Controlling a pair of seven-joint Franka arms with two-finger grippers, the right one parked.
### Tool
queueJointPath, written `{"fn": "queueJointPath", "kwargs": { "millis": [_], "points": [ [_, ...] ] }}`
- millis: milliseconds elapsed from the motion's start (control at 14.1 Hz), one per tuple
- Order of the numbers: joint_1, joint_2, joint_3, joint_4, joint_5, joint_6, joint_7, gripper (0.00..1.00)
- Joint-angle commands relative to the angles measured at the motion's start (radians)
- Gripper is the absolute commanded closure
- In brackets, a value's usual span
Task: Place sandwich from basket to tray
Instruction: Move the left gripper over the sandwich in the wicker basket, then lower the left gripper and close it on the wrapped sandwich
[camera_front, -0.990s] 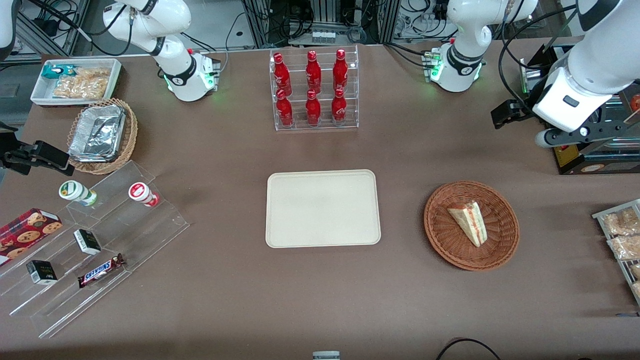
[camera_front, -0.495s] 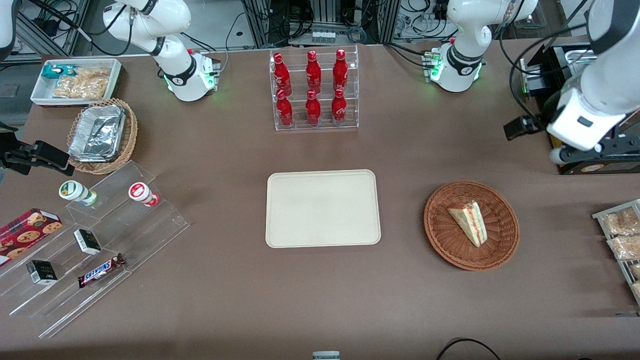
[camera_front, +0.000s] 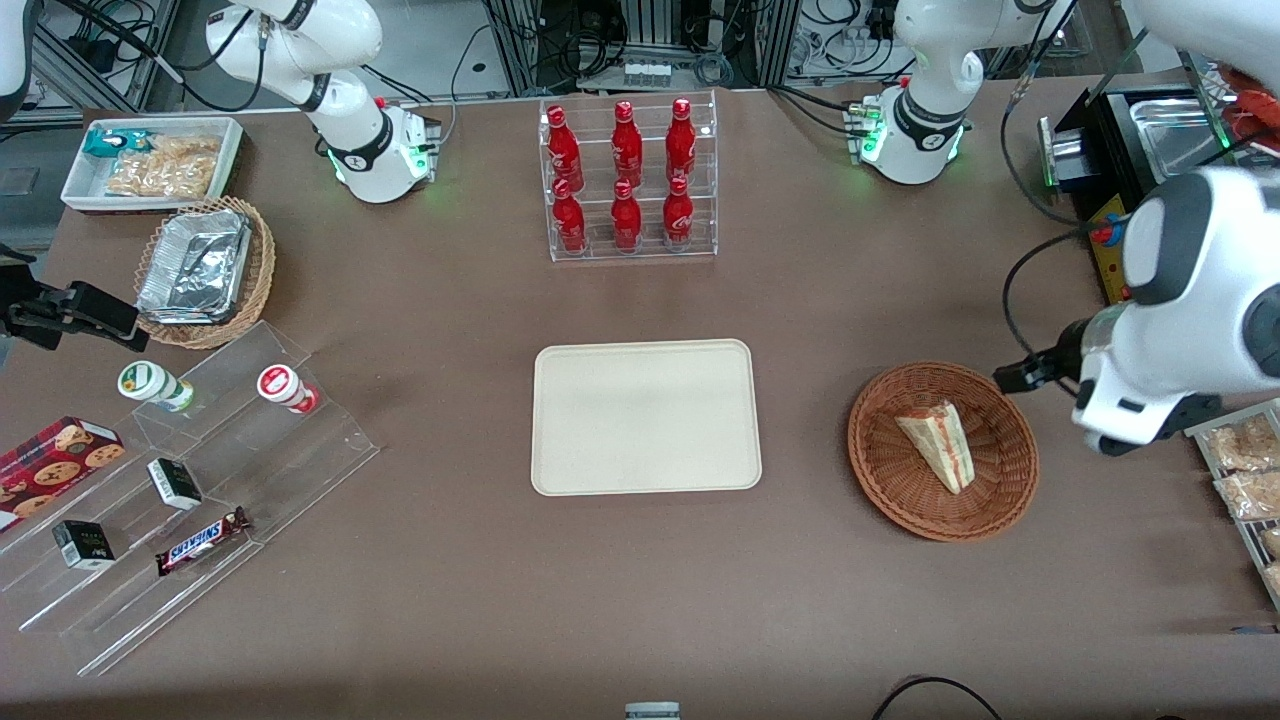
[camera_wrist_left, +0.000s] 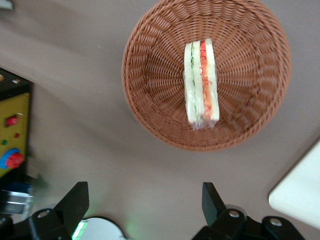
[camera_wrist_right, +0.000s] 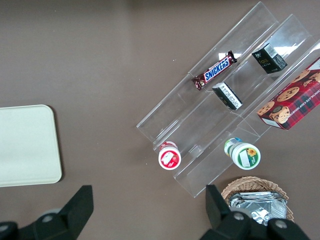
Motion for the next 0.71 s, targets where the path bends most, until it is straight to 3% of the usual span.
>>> {"fn": "queueJointPath", "kwargs": {
  "millis": [0, 212, 636],
  "points": [
    [-0.004, 0.053, 0.000, -0.091, -0.020, 0.152, -0.066, 0.00],
    [0.013, 0.076, 0.011, -0.144, -0.077, 0.267, -0.106, 0.00],
    [0.010, 0.116, 0.011, -0.239, -0.077, 0.452, -0.202, 0.00]
  ]
}}
